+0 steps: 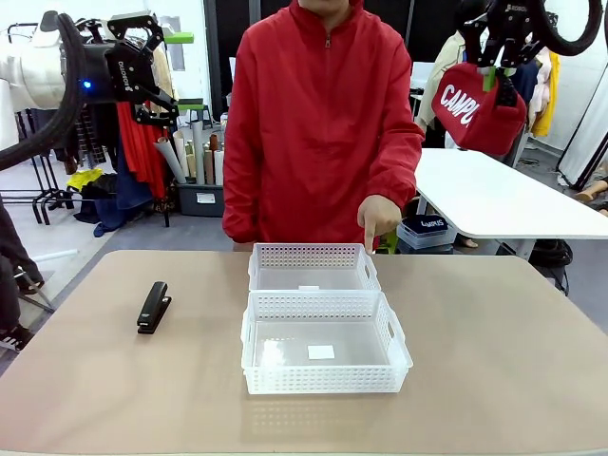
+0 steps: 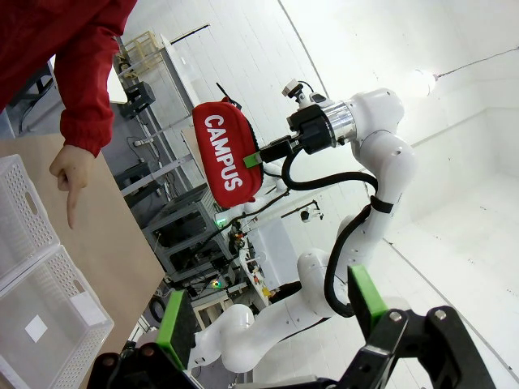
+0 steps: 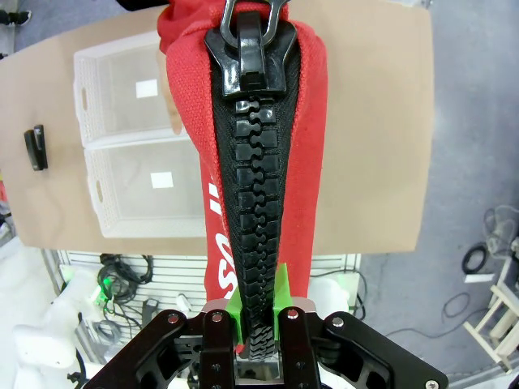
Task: Distribute items into two baskets.
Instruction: Move the picked Pencil pouch towards the Organizing basket indicated by the person, stopping as directed.
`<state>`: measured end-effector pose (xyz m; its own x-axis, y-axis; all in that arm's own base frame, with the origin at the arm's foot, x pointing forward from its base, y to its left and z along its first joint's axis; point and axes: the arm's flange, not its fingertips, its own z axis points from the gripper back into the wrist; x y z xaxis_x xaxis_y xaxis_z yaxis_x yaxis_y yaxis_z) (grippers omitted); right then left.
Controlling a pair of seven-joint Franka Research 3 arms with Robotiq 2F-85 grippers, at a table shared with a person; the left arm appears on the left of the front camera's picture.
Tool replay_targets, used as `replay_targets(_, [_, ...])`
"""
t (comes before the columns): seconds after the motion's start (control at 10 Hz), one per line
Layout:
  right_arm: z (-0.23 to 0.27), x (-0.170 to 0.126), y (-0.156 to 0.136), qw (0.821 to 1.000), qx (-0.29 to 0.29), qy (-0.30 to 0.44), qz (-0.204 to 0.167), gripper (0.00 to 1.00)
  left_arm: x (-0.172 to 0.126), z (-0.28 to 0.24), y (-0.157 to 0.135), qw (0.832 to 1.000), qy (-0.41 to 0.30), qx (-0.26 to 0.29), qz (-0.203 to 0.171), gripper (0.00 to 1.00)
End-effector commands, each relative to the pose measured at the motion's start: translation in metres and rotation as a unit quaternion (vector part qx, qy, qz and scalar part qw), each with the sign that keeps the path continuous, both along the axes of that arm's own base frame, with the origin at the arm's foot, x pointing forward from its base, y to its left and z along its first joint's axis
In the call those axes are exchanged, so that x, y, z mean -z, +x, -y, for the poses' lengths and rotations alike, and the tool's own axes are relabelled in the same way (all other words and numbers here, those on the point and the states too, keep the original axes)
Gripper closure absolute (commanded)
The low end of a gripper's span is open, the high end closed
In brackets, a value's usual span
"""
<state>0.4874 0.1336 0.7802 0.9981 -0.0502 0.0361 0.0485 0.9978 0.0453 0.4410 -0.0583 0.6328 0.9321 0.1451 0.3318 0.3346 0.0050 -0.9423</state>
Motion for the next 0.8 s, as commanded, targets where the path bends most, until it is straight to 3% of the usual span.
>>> replay_targets(0.0, [-0.011, 0.000, -0.002, 0.998, -0.055, -0.003, 0.011, 1.00, 0.000, -0.001, -0.002, 1.000, -0.002, -0.001, 0.000, 0.00])
replay_targets(0.3, [-0.058, -0.006, -0.012, 0.980, -0.196, -0.028, 0.028, 1.00, 0.000, -0.001, -0.002, 1.000, -0.002, -0.001, 0.000, 0.00])
replay_targets(0.5, [-0.091, -0.006, -0.021, 0.958, -0.282, -0.032, 0.027, 1.00, 0.000, -0.001, -0.002, 1.000, -0.002, -0.001, 0.000, 0.00])
replay_targets(0.7, [-0.122, -0.001, -0.028, 0.924, -0.378, -0.044, 0.028, 1.00, 0.000, -0.001, -0.002, 1.000, -0.002, -0.001, 0.000, 0.00])
